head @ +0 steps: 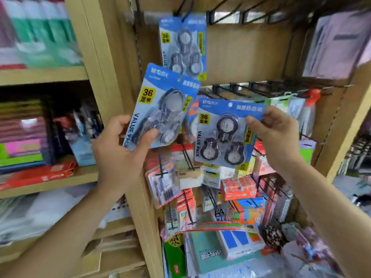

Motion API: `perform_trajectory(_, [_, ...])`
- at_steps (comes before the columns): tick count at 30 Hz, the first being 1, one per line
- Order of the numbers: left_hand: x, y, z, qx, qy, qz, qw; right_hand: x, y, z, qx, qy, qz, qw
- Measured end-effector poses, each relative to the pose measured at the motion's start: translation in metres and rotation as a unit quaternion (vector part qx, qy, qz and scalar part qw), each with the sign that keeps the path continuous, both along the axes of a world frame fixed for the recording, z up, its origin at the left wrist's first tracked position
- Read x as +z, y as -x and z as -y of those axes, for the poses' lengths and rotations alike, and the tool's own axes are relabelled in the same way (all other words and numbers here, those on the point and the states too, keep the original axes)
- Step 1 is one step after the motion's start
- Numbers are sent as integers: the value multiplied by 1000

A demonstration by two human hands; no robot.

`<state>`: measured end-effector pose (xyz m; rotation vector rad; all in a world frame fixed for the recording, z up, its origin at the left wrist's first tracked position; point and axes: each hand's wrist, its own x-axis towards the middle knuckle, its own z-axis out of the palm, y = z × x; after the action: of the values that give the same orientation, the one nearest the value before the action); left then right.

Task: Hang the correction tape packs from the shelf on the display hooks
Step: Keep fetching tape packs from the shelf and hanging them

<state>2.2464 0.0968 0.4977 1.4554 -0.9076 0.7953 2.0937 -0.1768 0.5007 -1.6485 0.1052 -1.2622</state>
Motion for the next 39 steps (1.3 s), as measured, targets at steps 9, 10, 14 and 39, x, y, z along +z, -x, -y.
perform_trajectory(9, [90, -39, 14, 3, 77, 62, 995, 101, -36, 3, 25, -35, 73, 996])
perform_trajectory(10, [100, -44, 17, 3, 88, 62, 994, 111, -41, 2, 28, -33, 71, 997])
perform_trajectory(14, [136, -61, 28, 28, 106, 84, 990, 150, -60, 0, 21, -24, 56, 998])
perform_trajectory(39, [151, -100, 47, 159, 127, 272, 941, 198, -124, 11, 47, -42, 36, 997])
